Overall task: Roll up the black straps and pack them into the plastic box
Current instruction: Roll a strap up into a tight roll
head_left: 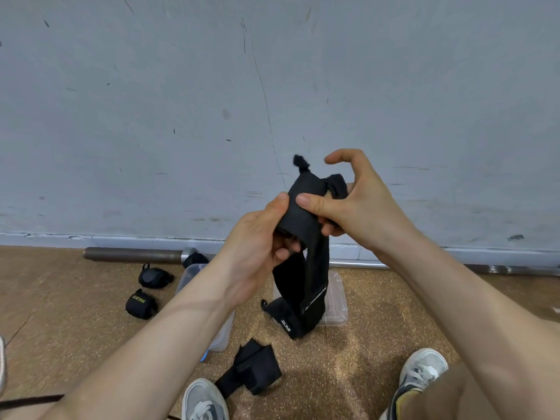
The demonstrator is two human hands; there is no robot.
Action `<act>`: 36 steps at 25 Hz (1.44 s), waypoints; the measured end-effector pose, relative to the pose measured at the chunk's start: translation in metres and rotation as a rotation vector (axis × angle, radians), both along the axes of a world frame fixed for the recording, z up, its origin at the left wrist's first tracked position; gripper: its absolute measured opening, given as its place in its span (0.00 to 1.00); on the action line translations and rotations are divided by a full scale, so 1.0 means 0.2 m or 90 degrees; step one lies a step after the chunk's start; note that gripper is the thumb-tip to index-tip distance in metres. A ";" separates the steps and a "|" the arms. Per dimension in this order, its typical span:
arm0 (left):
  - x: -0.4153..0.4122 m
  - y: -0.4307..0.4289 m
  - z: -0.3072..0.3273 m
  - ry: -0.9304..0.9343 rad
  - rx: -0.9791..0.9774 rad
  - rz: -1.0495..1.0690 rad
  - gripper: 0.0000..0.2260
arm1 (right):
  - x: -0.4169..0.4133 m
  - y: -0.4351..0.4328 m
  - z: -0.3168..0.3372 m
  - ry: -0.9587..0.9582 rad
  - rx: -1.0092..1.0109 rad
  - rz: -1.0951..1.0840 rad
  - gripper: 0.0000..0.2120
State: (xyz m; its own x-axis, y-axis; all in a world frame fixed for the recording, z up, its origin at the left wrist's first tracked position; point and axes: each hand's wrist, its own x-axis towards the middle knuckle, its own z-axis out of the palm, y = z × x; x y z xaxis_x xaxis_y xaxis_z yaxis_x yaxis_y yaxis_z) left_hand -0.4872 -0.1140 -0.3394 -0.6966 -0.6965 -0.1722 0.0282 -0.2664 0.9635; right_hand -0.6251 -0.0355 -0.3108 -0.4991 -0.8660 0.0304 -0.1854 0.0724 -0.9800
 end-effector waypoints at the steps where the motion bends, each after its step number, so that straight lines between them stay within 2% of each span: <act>1: 0.00 0.01 0.01 0.012 0.027 0.003 0.17 | 0.01 -0.01 0.00 0.007 -0.013 -0.020 0.29; 3: -0.01 0.01 0.02 0.025 0.057 0.011 0.16 | 0.03 -0.02 -0.02 0.033 -0.051 -0.069 0.28; 5: -0.02 -0.01 0.04 0.032 0.064 0.037 0.15 | 0.06 -0.04 -0.04 0.093 -0.103 -0.103 0.19; 7: -0.01 -0.04 0.06 0.041 0.063 0.057 0.16 | 0.11 -0.04 -0.04 0.118 -0.116 -0.070 0.11; 9: 0.00 -0.07 0.09 0.049 0.062 0.064 0.16 | 0.14 -0.03 -0.04 0.124 -0.100 0.015 0.18; 11: 0.00 -0.08 0.12 0.005 0.022 0.056 0.16 | 0.13 -0.02 -0.04 0.155 -0.083 0.055 0.23; 13: 0.01 -0.08 0.16 -0.127 -0.138 0.030 0.21 | 0.08 -0.03 -0.03 0.146 -0.082 0.063 0.21; 15: 0.02 -0.08 0.18 -0.235 -0.354 0.027 0.26 | 0.05 -0.04 -0.02 0.044 -0.108 0.096 0.18; 17: 0.05 -0.10 0.18 -0.254 -0.505 0.112 0.25 | 0.02 -0.06 -0.03 -0.111 -0.137 0.109 0.13; 18: 0.06 -0.10 0.17 -0.241 -0.536 0.171 0.21 | 0.00 -0.06 -0.03 -0.174 -0.145 0.099 0.11; 20: 0.07 -0.12 0.15 -0.199 -0.485 0.223 0.13 | -0.02 -0.06 -0.03 -0.255 -0.151 0.067 0.09; 23: 0.05 -0.08 0.09 -0.131 -0.275 0.110 0.17 | -0.02 -0.07 -0.04 -0.278 -0.157 0.044 0.08; 25: 0.01 -0.03 0.06 -0.134 -0.282 0.114 0.18 | 0.03 -0.08 -0.06 -0.263 -0.150 0.031 0.09; 28: -0.06 0.04 -0.01 -0.130 -0.271 0.216 0.11 | 0.10 -0.11 -0.11 -0.243 -0.156 0.009 0.09; 30: -0.09 0.06 -0.05 -0.147 -0.292 0.252 0.10 | 0.14 -0.11 -0.12 -0.155 -0.170 -0.013 0.06; 33: -0.11 0.05 -0.07 -0.189 -0.298 0.237 0.15 | 0.15 -0.14 -0.15 0.012 -0.169 -0.037 0.03; 35: -0.10 0.00 -0.03 -0.244 -0.296 0.175 0.16 | 0.11 -0.16 -0.16 -0.002 -0.164 -0.063 0.03; 36: -0.07 -0.03 0.00 -0.292 -0.353 0.176 0.17 | 0.08 -0.16 -0.16 -0.019 -0.157 -0.065 0.03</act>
State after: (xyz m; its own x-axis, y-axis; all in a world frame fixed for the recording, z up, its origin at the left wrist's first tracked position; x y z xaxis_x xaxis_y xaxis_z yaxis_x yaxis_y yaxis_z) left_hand -0.5017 -0.1202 -0.3392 -0.4275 -0.9037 0.0228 -0.4115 0.2170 0.8852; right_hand -0.6087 -0.0680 -0.3435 -0.5874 -0.7793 0.2180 -0.1604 -0.1520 -0.9753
